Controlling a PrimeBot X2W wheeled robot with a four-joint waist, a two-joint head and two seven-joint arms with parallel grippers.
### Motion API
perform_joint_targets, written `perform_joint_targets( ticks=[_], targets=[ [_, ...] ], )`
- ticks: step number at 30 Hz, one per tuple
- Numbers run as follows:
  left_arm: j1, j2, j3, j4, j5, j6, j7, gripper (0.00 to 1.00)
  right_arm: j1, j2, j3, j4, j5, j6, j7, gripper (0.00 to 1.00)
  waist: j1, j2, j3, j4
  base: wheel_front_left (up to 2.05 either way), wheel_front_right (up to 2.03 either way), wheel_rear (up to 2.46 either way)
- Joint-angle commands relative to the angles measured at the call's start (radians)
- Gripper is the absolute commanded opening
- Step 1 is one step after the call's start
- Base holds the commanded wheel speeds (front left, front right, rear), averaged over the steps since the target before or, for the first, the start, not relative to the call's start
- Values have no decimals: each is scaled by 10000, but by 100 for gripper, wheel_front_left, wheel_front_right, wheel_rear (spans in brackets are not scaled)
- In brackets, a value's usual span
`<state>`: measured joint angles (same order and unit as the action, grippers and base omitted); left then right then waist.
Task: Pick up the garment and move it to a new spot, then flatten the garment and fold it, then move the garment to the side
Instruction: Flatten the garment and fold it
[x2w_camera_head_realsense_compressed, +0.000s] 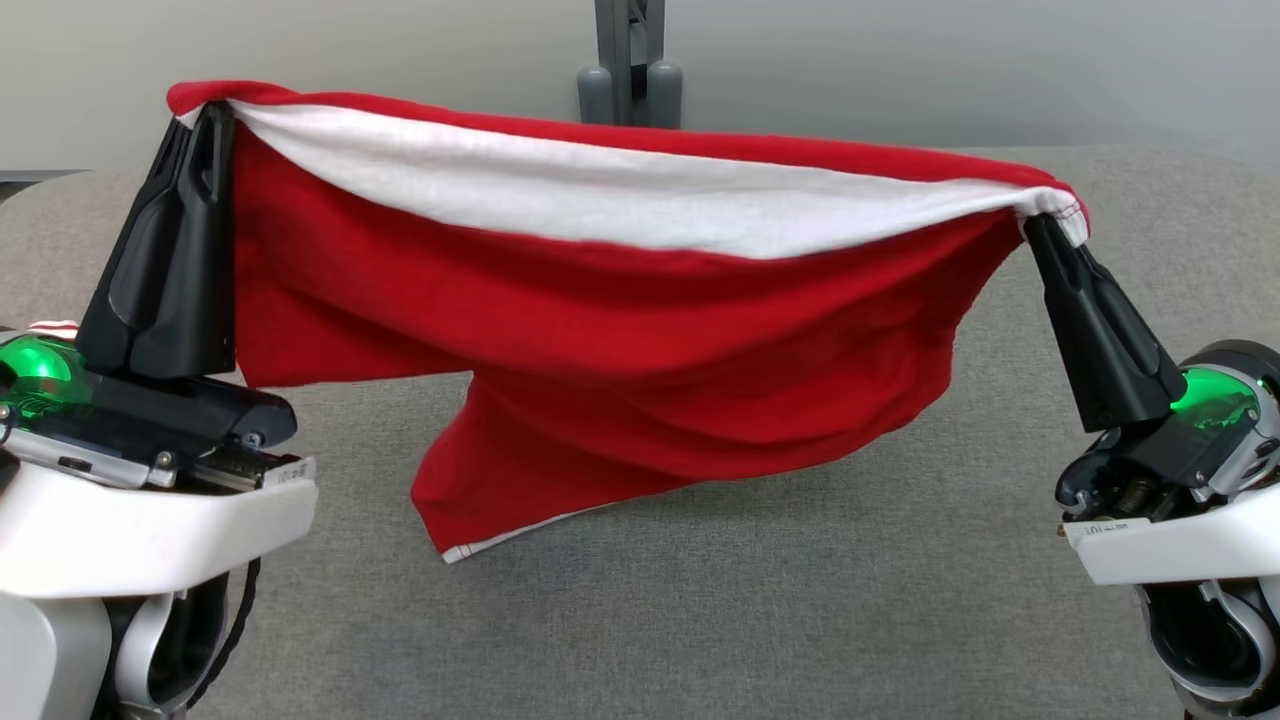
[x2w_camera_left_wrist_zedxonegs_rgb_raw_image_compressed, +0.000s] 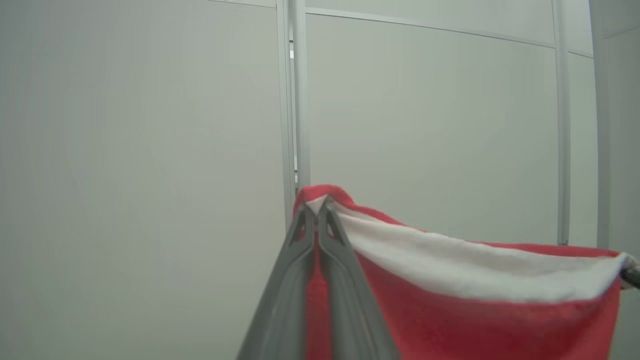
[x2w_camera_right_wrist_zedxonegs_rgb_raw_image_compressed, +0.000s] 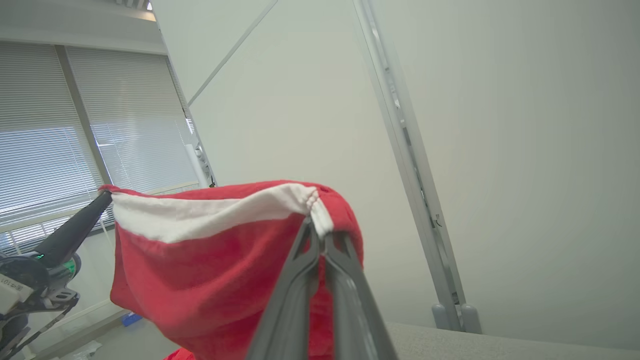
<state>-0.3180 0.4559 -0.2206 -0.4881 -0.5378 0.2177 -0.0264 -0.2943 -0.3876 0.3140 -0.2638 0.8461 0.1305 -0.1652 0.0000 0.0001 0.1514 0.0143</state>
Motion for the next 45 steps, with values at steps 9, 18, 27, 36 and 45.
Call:
perform_joint_targets(
  ticks=[9,18,27,36,45],
  targets=[
    [-1131,-50,-386,415,28,-129,516,0,-887,319,-315,827,-677,7,214,0,0,-1,405,-201,0,0,0],
    [-5023,-657,-926,5134,-248,-1200,979,0,-5018,358,820,4499,-1122,7,41,0,0,-1,1329,-220,0,0,0],
    [-8914,-1507,-1280,9335,429,-1588,103,0,-8758,1085,1669,8276,-944,6,-722,0,0,-1,1975,-169,0,0,0],
    [-11211,-2458,-1555,13380,636,-2193,-1323,0,-11157,2318,1586,11994,-1602,6,-1022,0,0,-1,2429,-63,0,0,0],
    [-10261,-3265,-1595,14905,307,-2825,-2263,0,-10226,2487,3058,13101,-1048,6,-986,0,0,-1,3132,263,0,0,0]
  ],
)
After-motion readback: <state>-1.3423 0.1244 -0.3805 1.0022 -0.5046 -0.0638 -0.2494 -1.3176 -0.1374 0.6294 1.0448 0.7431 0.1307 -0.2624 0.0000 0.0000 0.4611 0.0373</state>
